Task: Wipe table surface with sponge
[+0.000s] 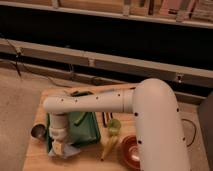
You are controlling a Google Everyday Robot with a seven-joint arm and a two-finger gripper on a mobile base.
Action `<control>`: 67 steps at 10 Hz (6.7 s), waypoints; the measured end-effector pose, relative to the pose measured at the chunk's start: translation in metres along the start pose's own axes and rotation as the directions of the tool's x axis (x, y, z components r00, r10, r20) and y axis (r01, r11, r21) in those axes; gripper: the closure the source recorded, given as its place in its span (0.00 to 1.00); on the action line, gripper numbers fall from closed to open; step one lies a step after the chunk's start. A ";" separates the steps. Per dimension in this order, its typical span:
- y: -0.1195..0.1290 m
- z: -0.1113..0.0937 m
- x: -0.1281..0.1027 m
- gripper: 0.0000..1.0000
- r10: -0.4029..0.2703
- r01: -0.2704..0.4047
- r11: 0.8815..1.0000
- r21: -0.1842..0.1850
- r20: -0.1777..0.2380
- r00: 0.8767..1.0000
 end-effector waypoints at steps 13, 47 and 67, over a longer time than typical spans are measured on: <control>-0.052 0.032 0.052 0.98 -0.072 0.072 0.997 0.004 0.066 0.995; -0.038 0.062 0.024 0.98 0.199 -0.151 0.971 -0.188 0.273 0.941; 0.056 0.047 -0.003 0.98 0.444 -0.341 0.867 -0.365 0.251 0.860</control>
